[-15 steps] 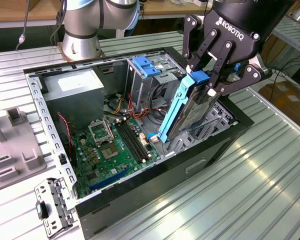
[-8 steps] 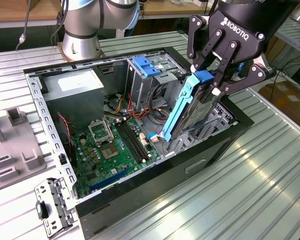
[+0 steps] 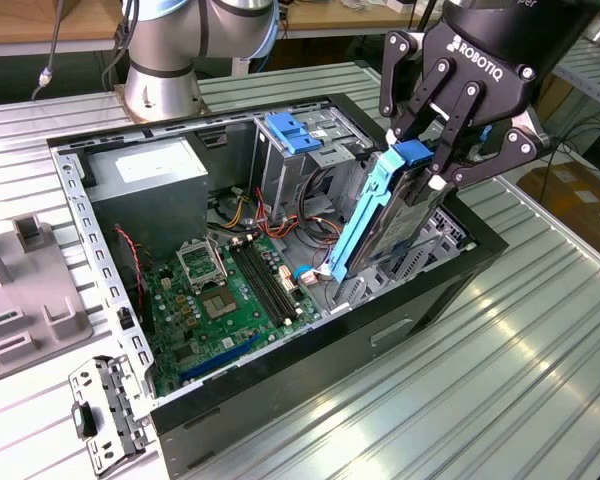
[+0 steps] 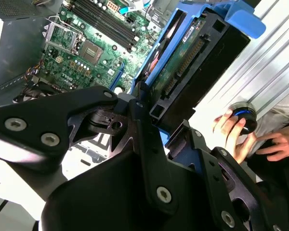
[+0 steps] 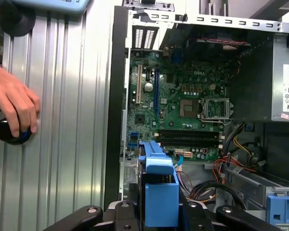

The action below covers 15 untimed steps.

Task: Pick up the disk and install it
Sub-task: 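Pick up the disk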

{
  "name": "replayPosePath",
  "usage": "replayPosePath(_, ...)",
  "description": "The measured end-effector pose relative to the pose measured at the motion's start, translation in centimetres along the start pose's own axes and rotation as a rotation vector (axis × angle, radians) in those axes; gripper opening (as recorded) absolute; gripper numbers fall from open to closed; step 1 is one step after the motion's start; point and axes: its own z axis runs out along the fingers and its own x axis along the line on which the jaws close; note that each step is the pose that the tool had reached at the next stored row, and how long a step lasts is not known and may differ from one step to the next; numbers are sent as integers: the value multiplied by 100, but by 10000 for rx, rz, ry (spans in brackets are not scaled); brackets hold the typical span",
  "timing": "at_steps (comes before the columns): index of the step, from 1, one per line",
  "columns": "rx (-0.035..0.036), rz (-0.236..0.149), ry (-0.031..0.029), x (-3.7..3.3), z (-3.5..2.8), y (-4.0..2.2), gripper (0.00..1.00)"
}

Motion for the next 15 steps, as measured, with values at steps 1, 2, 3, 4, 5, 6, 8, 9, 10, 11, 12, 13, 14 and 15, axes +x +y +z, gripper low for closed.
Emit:
replayPosePath(1,0,1,0,1,0,-8,37)
replayPosePath(2,0,1,0,2,0,-14,37)
replayPosePath(3,0,0,1,3,0,-23,37)
replayPosePath(4,-1,0,0,4,0,-28,37)
replayPosePath(5,0,0,0,5,0,-38,37)
replayPosePath(6,0,0,0,6,0,-44,37)
replayPosePath(8,0,0,0,8,1,-59,37)
replayPosePath(9,0,0,1,9,0,-65,37)
replayPosePath(10,0,1,0,11,1,-78,37)
replayPosePath(11,0,0,0,12,1,-89,37)
replayPosePath(12,0,0,1,14,1,-98,37)
replayPosePath(13,0,0,0,15,1,-103,37)
replayPosePath(14,0,0,0,15,2,-108,37)
replayPosePath(15,0,0,0,17,2,-117,37)
